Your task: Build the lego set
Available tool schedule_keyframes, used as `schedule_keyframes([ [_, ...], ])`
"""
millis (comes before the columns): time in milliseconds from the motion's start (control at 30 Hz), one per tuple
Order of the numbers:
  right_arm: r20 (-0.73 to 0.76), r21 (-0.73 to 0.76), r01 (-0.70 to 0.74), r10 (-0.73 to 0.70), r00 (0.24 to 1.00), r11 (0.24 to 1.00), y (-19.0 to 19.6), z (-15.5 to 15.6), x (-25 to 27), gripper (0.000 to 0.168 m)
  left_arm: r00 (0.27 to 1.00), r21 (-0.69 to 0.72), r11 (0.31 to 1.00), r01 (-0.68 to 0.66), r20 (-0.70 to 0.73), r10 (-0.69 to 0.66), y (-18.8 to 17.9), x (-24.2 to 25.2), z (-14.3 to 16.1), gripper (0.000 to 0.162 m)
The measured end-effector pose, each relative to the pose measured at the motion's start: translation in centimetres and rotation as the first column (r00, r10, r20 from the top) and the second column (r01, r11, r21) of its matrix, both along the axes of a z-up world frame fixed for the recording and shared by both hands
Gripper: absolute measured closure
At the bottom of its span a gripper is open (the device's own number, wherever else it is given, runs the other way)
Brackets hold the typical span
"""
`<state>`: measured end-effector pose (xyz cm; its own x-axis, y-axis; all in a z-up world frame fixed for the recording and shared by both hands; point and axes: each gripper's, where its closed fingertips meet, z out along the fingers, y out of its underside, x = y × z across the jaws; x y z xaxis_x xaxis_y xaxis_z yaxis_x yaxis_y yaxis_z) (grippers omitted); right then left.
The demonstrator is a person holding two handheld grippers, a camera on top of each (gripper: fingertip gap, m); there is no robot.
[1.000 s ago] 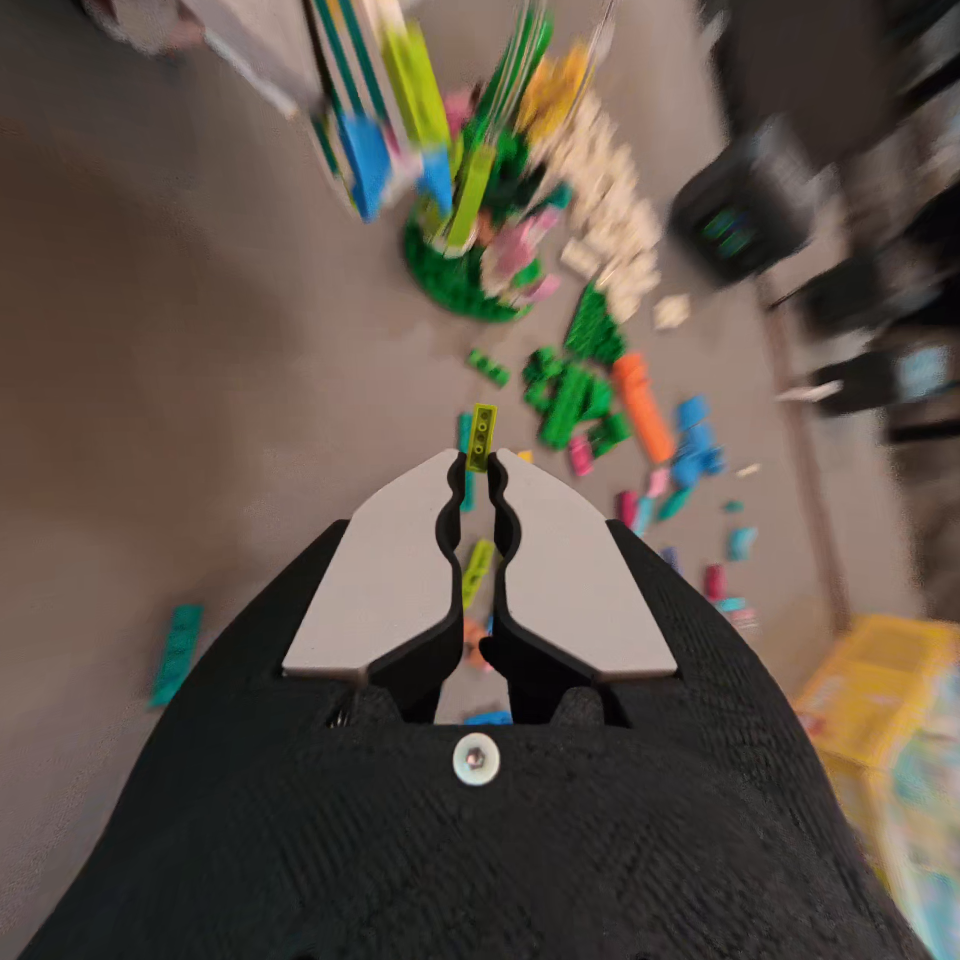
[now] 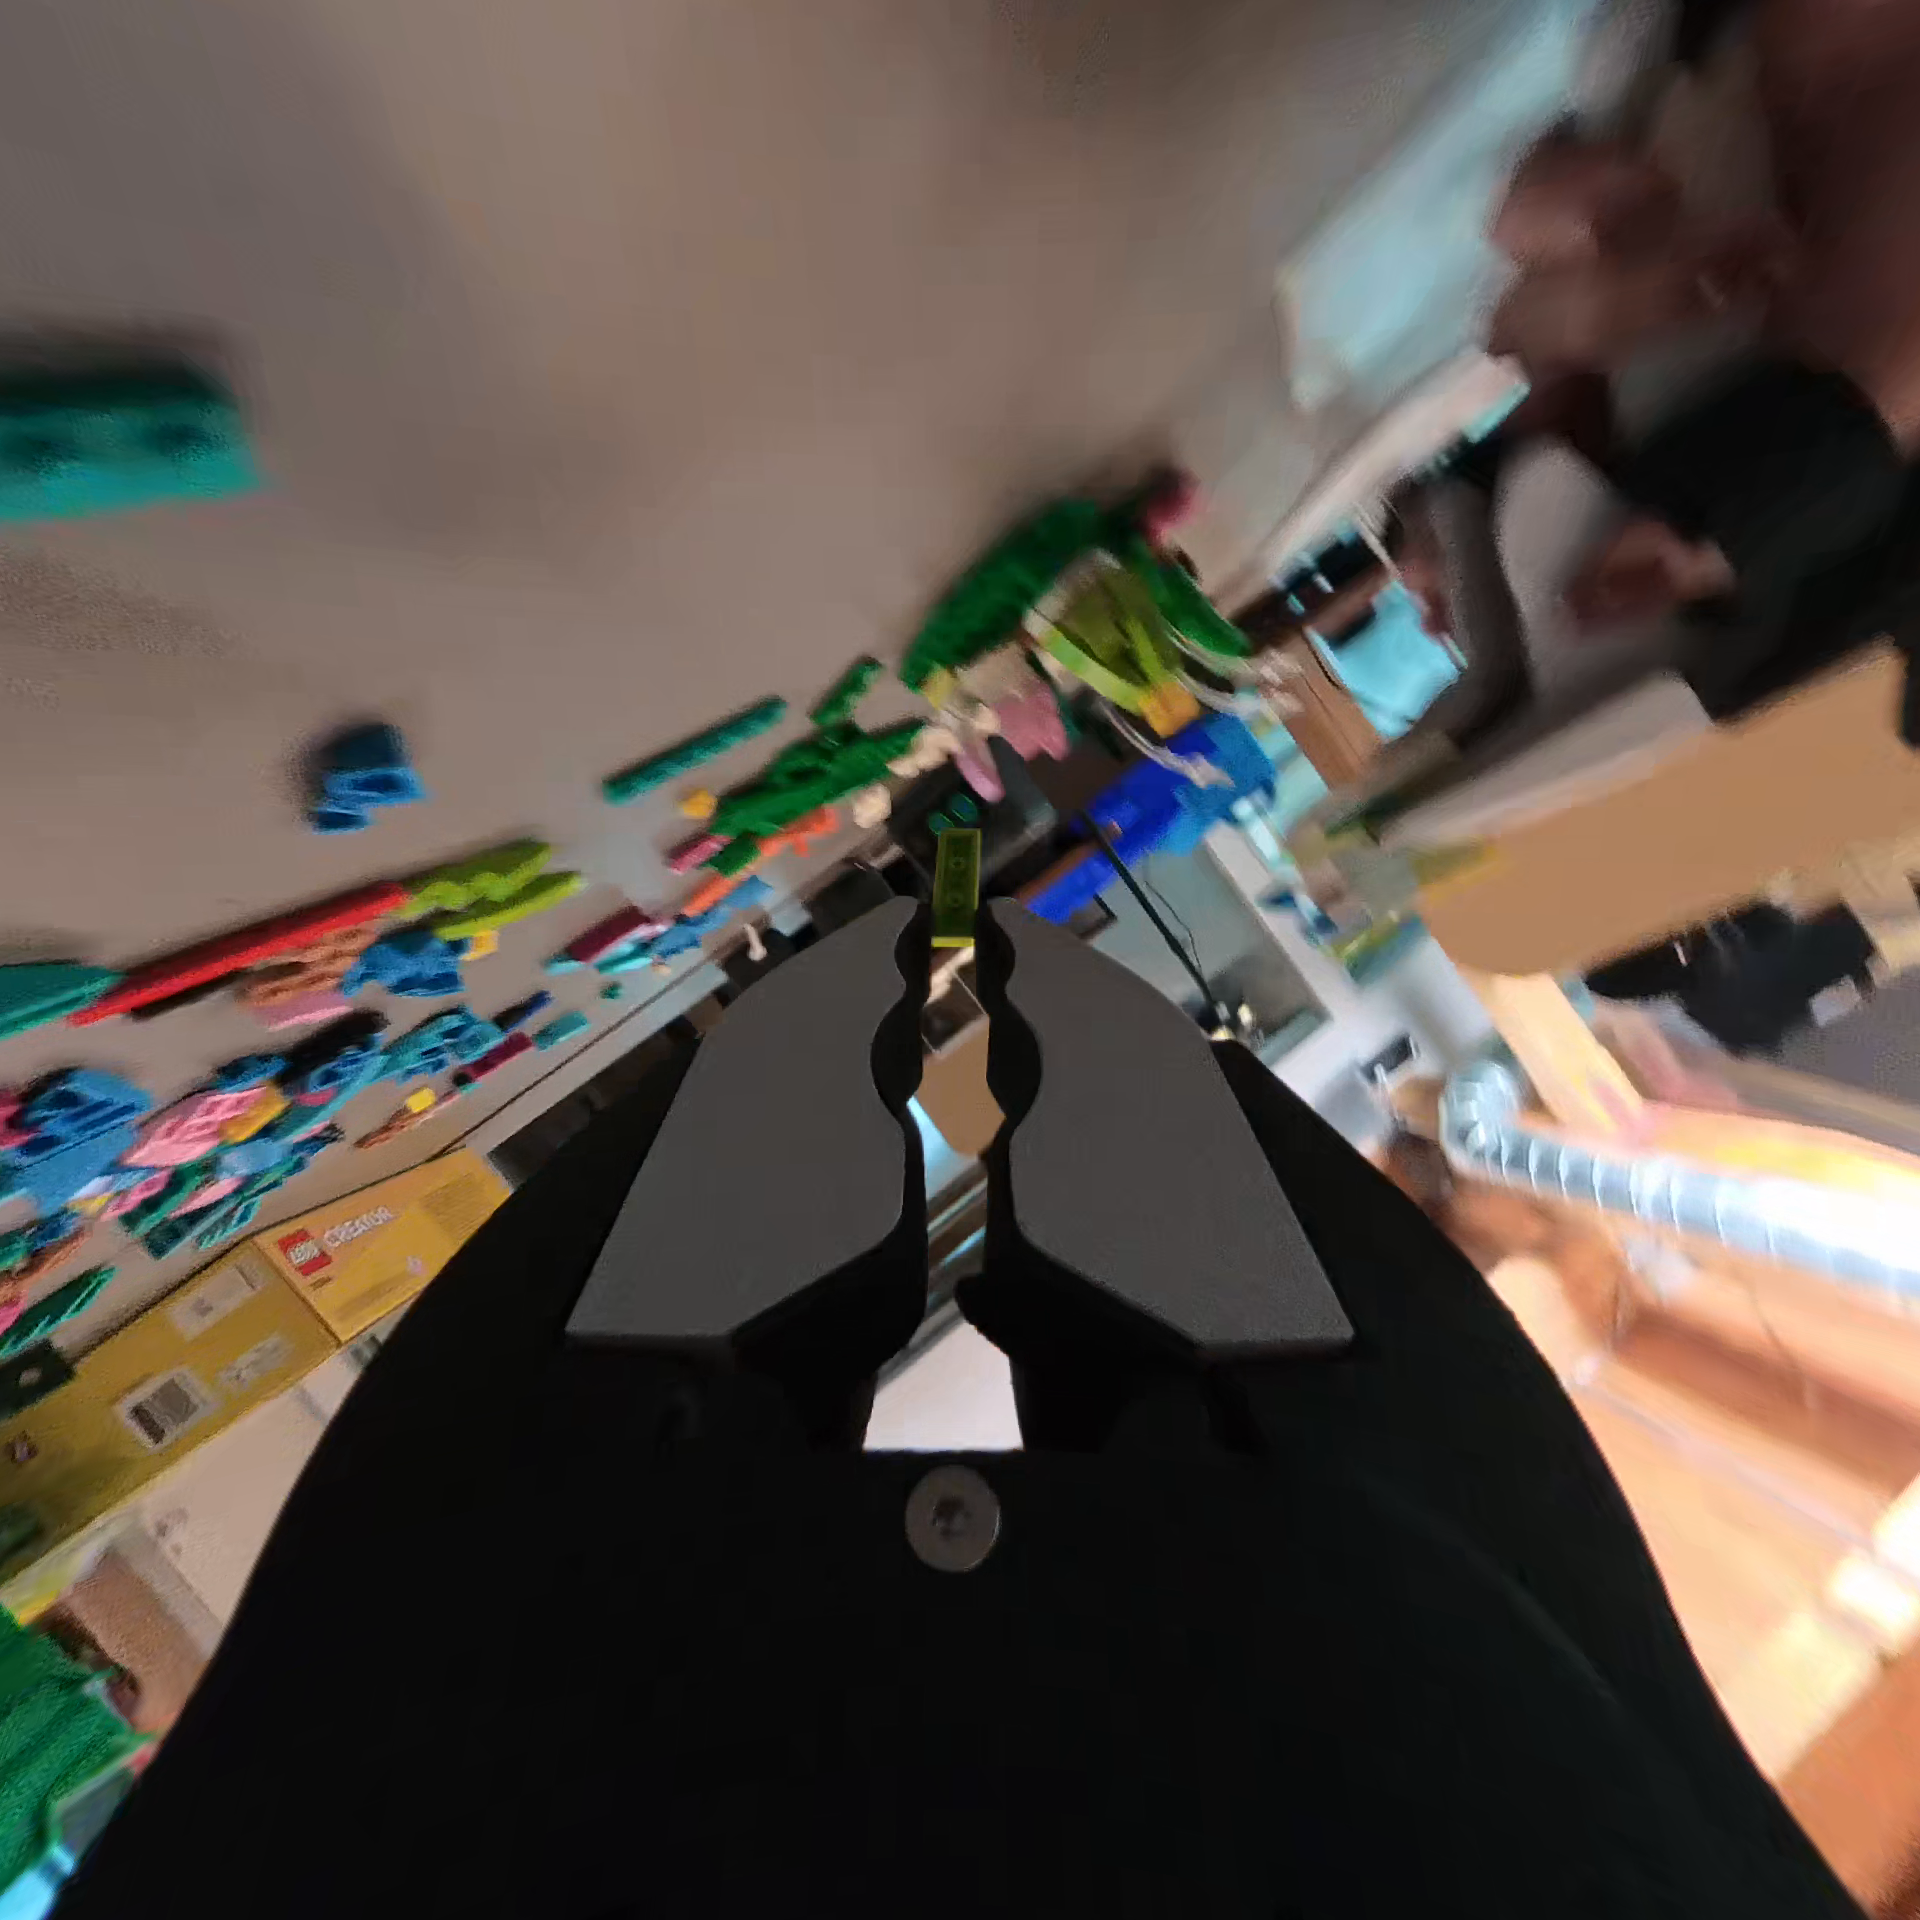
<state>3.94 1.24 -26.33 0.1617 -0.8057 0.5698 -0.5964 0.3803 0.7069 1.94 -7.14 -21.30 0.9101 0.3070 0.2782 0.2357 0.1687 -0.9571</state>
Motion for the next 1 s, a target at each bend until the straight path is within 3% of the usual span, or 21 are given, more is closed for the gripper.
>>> schedule_keyframes([
  [200,0.061,0.302,-0.095,0.081,0.995,0.948,0.0,-3.6,0.8,0.162,1.0,0.008,1.0,-0.015,-0.003,0.015,-0.1,-0.1,-0.1,0.154],
  [433,0.197,0.398,-0.233,0.165,0.966,0.887,-0.7,-6.1,3.7,0.162,1.0,-0.005,1.0,0.009,-0.011,-0.009,0.2,0.2,-0.2,0.154],
  [500,0.209,0.341,-0.252,0.188,0.96,0.906,-1.2,-5.9,4.1,0.162,1.0,-0.005,1.0,0.018,-0.008,-0.018,0.4,0.3,-0.3,0.154],
  [567,0.27,0.243,-0.185,0.117,0.956,0.952,-1.2,-5.5,4.6,0.151,1.0,-0.002,1.0,0.022,-0.007,-0.022,0.4,0.4,-0.3,0.154],
  [633,0.361,0.093,-0.022,-0.013,0.932,0.995,-1.0,-4.7,4.6,0.14,1.0,0.003,1.0,0.02,-0.009,-0.02,0.4,0.4,-0.2,0.154],
  [700,0.48,-0.15,0.201,-0.107,0.871,0.968,-1.5,-3.0,4.2,0.139,1.0,0.012,1.0,0.017,-0.015,-0.017,0.3,0.3,-0.1,0.154],
  [733,0.557,-0.274,0.34,-0.14,0.819,0.9,-1.8,-2.1,3.8,0.143,1.0,0.013,1.0,0.014,-0.017,-0.013,0.3,0.3,0.0,0.154],
  [767,0.647,-0.377,0.495,-0.16,0.745,0.783,-1.9,-1.3,3.4,0.149,1.0,0.015,1.0,0.009,-0.021,-0.008,0.2,0.3,0.0,0.154],
  [833,0.843,-0.41,0.792,-0.142,0.518,0.453,-1.8,-0.9,2.9,0.155,1.0,0.02,1.0,0.002,-0.028,-0.001,0.1,0.2,0.0,0.154],
  [900,0.977,-0.206,0.967,-0.027,0.212,0.152,-1.7,-2.0,3.4,0.145,1.0,0.028,1.0,0.005,-0.027,-0.005,0.2,0.3,0.1,0.154],
  [967,0.978,0.144,0.989,0.147,-0.146,0.025,-2.5,-3.8,5.6,0.128,1.0,0.031,0.999,0.01,-0.026,-0.009,0.2,0.4,0.1,0.154],
  [1000,0.933,0.281,0.96,0.234,-0.273,-0.004,-2.9,-4.3,6.3,0.119,1.0,0.031,0.999,0.013,-0.028,-0.012,0.3,0.5,0.1,0.154],
])
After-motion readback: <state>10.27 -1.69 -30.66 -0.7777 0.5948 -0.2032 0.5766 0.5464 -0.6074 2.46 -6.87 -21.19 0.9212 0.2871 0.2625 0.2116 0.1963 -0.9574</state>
